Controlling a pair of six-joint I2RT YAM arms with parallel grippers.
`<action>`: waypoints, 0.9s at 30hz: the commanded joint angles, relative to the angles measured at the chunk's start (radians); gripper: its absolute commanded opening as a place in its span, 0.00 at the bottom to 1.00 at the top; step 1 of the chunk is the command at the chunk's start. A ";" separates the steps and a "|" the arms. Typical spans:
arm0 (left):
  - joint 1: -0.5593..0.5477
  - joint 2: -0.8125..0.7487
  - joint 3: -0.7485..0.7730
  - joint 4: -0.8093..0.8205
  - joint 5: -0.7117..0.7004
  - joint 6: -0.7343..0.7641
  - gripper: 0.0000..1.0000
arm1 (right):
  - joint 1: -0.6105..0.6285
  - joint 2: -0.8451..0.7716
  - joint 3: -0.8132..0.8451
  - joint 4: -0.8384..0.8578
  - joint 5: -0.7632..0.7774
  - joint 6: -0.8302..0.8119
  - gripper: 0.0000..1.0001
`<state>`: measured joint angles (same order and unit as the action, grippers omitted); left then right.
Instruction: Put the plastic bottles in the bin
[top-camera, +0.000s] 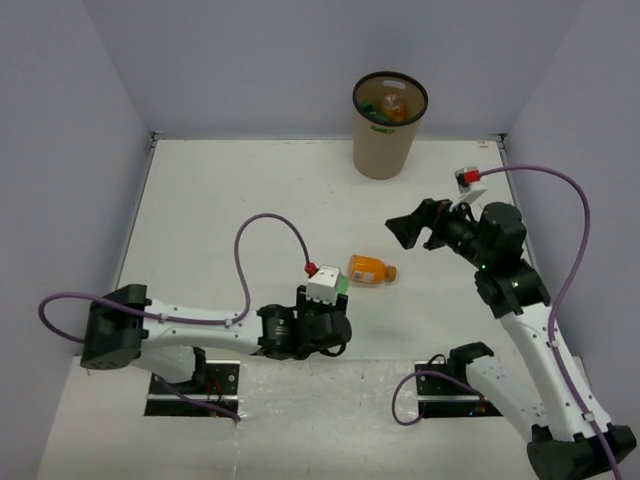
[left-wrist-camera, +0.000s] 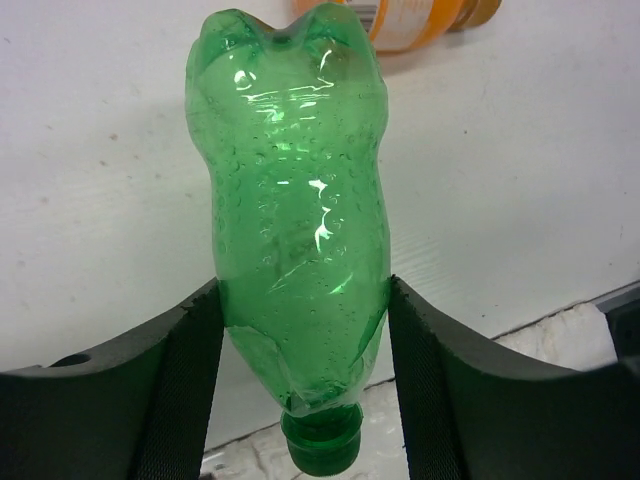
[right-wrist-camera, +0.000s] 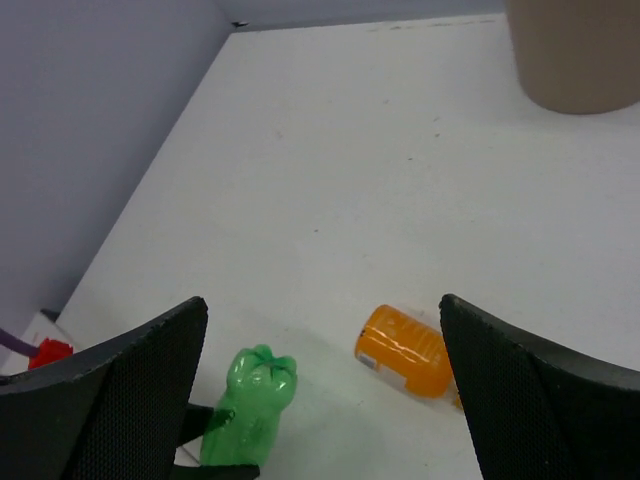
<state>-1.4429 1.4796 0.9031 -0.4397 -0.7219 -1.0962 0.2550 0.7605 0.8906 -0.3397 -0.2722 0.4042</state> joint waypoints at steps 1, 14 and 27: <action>-0.007 -0.155 -0.128 0.145 -0.138 0.152 0.00 | 0.035 0.080 -0.019 0.077 -0.330 0.024 0.99; -0.005 -0.687 -0.616 1.030 0.194 0.868 0.00 | 0.454 0.264 -0.005 0.111 -0.449 0.022 0.99; -0.005 -0.683 -0.554 0.909 0.113 0.846 0.54 | 0.523 0.373 0.044 0.140 -0.437 0.016 0.00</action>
<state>-1.4433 0.7975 0.2817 0.4873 -0.5407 -0.2703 0.7677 1.1313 0.8864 -0.2474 -0.6891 0.4080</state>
